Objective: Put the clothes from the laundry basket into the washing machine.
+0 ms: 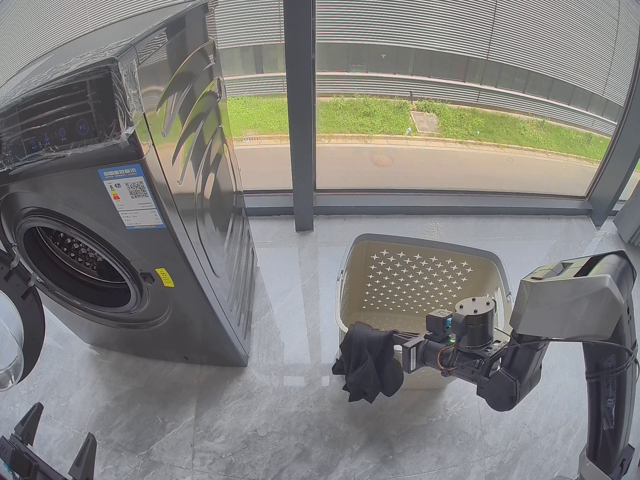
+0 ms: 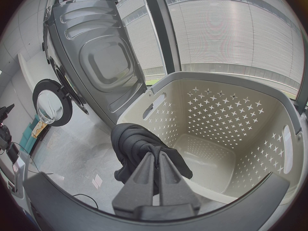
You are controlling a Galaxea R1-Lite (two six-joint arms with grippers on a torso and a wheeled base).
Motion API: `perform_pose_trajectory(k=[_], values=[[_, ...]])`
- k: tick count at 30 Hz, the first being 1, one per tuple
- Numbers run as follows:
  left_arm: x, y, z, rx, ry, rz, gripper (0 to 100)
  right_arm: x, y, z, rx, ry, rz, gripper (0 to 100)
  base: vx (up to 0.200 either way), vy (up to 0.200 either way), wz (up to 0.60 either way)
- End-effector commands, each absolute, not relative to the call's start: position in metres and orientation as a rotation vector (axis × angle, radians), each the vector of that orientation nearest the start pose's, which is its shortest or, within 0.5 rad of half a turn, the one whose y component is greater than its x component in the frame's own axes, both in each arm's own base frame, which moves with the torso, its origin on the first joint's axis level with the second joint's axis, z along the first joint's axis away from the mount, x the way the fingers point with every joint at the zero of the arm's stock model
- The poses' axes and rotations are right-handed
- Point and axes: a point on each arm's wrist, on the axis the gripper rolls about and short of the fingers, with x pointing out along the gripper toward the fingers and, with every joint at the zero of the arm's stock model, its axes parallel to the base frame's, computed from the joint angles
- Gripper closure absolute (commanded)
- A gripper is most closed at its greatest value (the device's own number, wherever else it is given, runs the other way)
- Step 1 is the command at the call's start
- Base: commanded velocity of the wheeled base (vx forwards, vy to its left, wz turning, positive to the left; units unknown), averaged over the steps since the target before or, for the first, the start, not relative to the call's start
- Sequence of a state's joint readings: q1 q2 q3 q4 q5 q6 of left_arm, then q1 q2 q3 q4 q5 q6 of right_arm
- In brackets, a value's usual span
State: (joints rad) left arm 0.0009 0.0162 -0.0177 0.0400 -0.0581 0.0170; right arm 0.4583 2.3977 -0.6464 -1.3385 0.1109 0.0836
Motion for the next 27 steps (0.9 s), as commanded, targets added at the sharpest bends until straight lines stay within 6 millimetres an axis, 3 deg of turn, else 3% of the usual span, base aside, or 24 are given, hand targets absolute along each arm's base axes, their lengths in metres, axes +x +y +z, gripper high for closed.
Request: perform_pose_trajectory(k=[1,3,4,27], values=[[-0.023,-0.001,0.072,0.016,0.038,-0.057,0,0.321,0.160,-0.020,0.012,0.423,0.541,100,0.000,0.000,0.00],[-0.023,-0.001,0.072,0.016,0.038,-0.057,0,0.320,0.160,-0.022,0.009,0.429,0.542,100,0.000,0.000,0.00],[-0.023,-0.001,0.072,0.016,0.038,-0.057,0,0.321,0.161,-0.022,0.009,0.427,0.544,0,0.000,0.000,0.00],[-0.023,-0.001,0.071,0.016,0.039,-0.057,0,0.330,0.178,-0.046,-0.001,0.442,0.598,0,0.000,0.000,0.00]])
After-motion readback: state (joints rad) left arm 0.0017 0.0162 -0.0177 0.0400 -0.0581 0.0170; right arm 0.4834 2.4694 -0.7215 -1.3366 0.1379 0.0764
